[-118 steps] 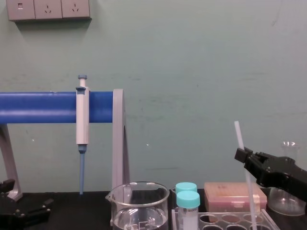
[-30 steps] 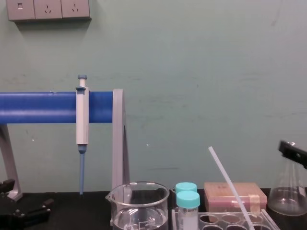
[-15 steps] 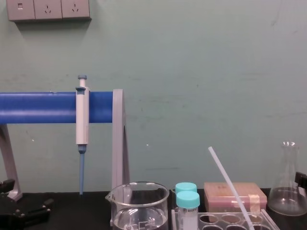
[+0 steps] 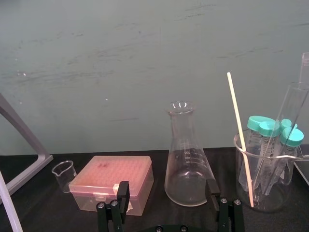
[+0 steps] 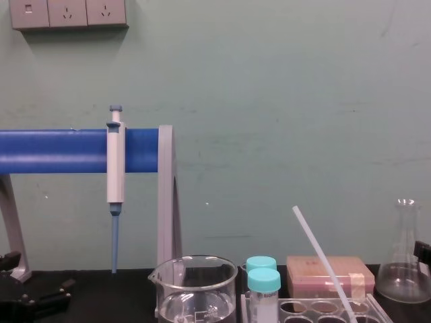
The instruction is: Pick up the stirring rod with one hand, then place it down.
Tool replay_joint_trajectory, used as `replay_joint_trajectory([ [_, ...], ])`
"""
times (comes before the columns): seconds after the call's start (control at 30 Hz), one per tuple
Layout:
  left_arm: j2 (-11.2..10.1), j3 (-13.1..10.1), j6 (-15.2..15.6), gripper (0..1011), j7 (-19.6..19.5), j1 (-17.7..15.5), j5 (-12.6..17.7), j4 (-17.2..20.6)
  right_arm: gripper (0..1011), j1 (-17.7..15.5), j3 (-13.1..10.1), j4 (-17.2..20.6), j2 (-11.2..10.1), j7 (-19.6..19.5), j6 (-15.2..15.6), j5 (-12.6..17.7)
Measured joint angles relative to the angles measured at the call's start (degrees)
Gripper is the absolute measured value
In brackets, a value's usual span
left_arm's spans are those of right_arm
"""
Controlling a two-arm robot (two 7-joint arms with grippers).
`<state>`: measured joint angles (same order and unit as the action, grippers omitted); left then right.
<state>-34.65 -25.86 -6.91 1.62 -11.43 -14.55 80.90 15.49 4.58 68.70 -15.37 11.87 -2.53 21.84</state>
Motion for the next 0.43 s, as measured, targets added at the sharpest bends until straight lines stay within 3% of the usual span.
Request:
replay_joint_trajectory([
  [0.43, 0.00, 0.00, 0.00, 1000, 0.00, 0.00, 0.00, 0.00, 1003, -0.06, 0.00, 0.06, 0.00, -0.09, 0.12, 0.10],
])
